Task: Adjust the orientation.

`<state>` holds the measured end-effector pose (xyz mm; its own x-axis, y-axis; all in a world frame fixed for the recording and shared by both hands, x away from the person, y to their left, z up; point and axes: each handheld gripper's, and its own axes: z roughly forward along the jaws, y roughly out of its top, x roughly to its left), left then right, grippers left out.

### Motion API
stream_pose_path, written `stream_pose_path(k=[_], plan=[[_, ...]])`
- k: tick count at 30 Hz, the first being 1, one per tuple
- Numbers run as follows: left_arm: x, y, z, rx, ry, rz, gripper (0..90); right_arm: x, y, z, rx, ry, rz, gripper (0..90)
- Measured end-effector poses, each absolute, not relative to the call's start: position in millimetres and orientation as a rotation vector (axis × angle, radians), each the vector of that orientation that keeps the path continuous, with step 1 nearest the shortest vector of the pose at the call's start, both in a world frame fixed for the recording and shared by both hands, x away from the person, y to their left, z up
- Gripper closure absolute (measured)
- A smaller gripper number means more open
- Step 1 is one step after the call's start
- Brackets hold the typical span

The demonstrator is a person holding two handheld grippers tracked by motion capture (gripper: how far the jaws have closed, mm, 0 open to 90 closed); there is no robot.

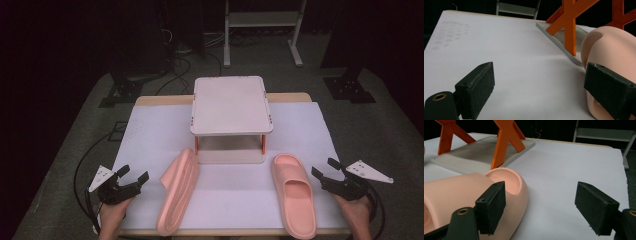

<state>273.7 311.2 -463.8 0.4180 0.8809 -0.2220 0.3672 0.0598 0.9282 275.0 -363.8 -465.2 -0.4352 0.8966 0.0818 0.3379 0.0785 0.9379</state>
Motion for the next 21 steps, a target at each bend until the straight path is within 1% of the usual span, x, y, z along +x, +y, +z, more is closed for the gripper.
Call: stream_pose_path(k=[16,21], plan=[[266.3,310.0,-463.9,1.539,1.132,0.557,9.5,274.0,-362.2,-463.5,1.210,1.826,1.349,23.9],[262.8,305.0,-465.1,1.567,1.125,0.562,9.5,274.6,-360.8,-463.0,1.201,1.825,1.357,23.9]])
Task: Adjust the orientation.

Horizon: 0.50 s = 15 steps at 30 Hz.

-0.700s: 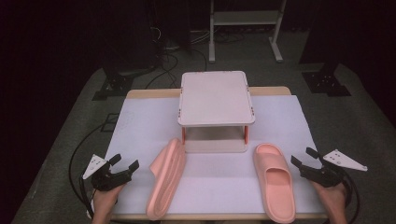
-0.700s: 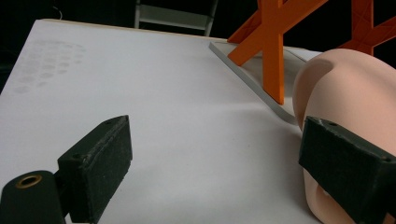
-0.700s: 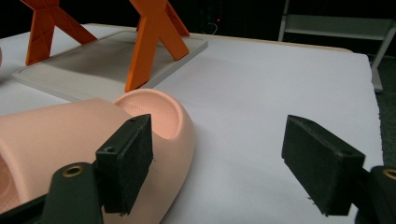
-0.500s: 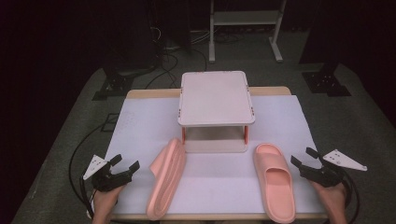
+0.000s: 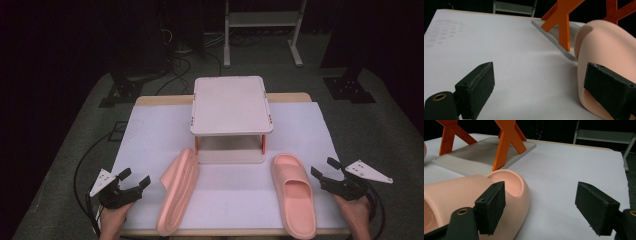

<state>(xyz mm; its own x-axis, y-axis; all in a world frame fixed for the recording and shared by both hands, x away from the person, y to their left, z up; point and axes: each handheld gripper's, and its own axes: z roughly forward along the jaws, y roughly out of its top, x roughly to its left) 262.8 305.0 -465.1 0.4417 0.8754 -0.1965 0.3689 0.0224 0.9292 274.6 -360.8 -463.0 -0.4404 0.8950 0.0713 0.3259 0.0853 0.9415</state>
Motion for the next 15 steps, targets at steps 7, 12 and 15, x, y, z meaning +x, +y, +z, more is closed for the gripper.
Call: stream_pose_path(k=[7,12,15], plan=[[260.8,297.5,-466.5,1.602,1.115,0.544,9.5,274.4,-361.8,-462.4,1.201,1.816,1.377,23.6],[260.2,292.5,-466.8,1.614,1.106,0.534,9.5,274.1,-361.3,-461.3,1.196,1.813,1.385,23.6],[259.9,291.1,-467.1,1.627,1.099,0.529,9.5,274.2,-360.6,-461.1,1.192,1.815,1.386,23.5]])
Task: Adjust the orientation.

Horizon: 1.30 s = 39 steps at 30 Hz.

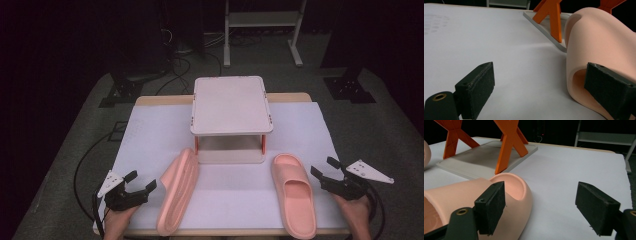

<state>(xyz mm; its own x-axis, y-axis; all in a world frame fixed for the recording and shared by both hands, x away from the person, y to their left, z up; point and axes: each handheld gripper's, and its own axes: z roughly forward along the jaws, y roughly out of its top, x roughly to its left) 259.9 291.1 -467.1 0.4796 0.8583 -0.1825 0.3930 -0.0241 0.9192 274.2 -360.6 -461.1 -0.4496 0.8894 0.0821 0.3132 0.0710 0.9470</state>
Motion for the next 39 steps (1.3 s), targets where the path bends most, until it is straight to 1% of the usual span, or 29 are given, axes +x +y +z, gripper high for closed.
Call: stream_pose_path(k=[19,32,34,36,39], plan=[[260.8,283.0,-470.6,1.701,1.084,0.521,9.6,274.6,-361.0,-460.6,1.193,1.806,1.405,23.2],[267.1,269.1,-472.0,1.768,1.074,0.499,10.2,274.7,-359.7,-460.6,1.187,1.809,1.404,23.2],[267.8,267.3,-471.9,1.770,1.062,0.489,14.1,274.8,-359.7,-460.7,1.189,1.810,1.404,23.1],[268.9,265.7,-471.8,1.777,1.065,0.484,14.1,274.7,-359.6,-460.7,1.191,1.811,1.404,23.2],[271.2,263.9,-471.8,1.781,1.058,0.453,20.2,275.0,-359.3,-460.9,1.188,1.813,1.405,23.1]])
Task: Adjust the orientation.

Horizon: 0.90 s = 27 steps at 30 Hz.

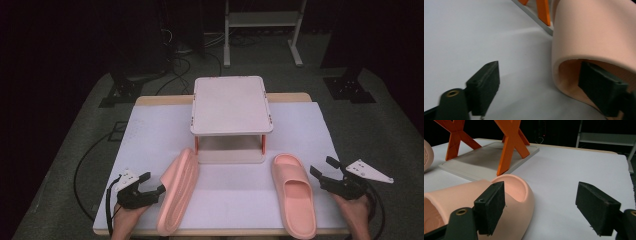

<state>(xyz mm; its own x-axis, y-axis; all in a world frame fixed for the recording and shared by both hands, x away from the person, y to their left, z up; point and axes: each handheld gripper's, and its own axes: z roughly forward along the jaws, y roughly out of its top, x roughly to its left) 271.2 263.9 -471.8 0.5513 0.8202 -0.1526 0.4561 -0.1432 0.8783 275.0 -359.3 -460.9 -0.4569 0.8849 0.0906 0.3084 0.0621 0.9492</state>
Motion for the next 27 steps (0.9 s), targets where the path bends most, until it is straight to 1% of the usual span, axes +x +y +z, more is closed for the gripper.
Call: stream_pose_path(k=[1,2,4,5,7,9,11,12,20,27], plan=[[271.8,263.1,-471.7,1.787,1.057,0.442,20.2,275.0,-359.2,-460.9,1.189,1.813,1.405,23.1],[272.5,262.5,-471.7,1.791,1.051,0.426,25.5,275.0,-359.1,-461.0,1.191,1.815,1.405,23.1],[273.8,261.3,-472.2,1.793,1.047,0.406,30.2,274.9,-359.1,-461.0,1.192,1.816,1.406,23.1],[275.2,259.4,-472.6,1.806,1.041,0.375,33.4,274.9,-358.9,-461.1,1.190,1.816,1.406,23.1],[276.5,258.4,-472.7,1.808,1.035,0.363,37.5,274.9,-358.7,-461.2,1.190,1.819,1.404,23.1],[277.1,256.8,-472.7,1.802,1.036,0.346,40.4,274.8,-358.6,-461.2,1.190,1.818,1.405,23.1],[277.3,256.2,-472.6,1.796,1.037,0.337,41.1,274.7,-358.7,-461.2,1.190,1.818,1.405,23.1],[277.6,255.9,-472.5,1.790,1.035,0.331,43.3,274.6,-358.9,-461.2,1.192,1.816,1.406,23.1],[277.4,252.9,-470.5,1.777,1.025,0.316,45.7,274.2,-359.7,-461.1,1.192,1.815,1.404,23.1],[276.3,249.6,-468.8,1.768,1.015,0.318,45.3,273.9,-360.3,-461.3,1.194,1.815,1.404,23.1]])
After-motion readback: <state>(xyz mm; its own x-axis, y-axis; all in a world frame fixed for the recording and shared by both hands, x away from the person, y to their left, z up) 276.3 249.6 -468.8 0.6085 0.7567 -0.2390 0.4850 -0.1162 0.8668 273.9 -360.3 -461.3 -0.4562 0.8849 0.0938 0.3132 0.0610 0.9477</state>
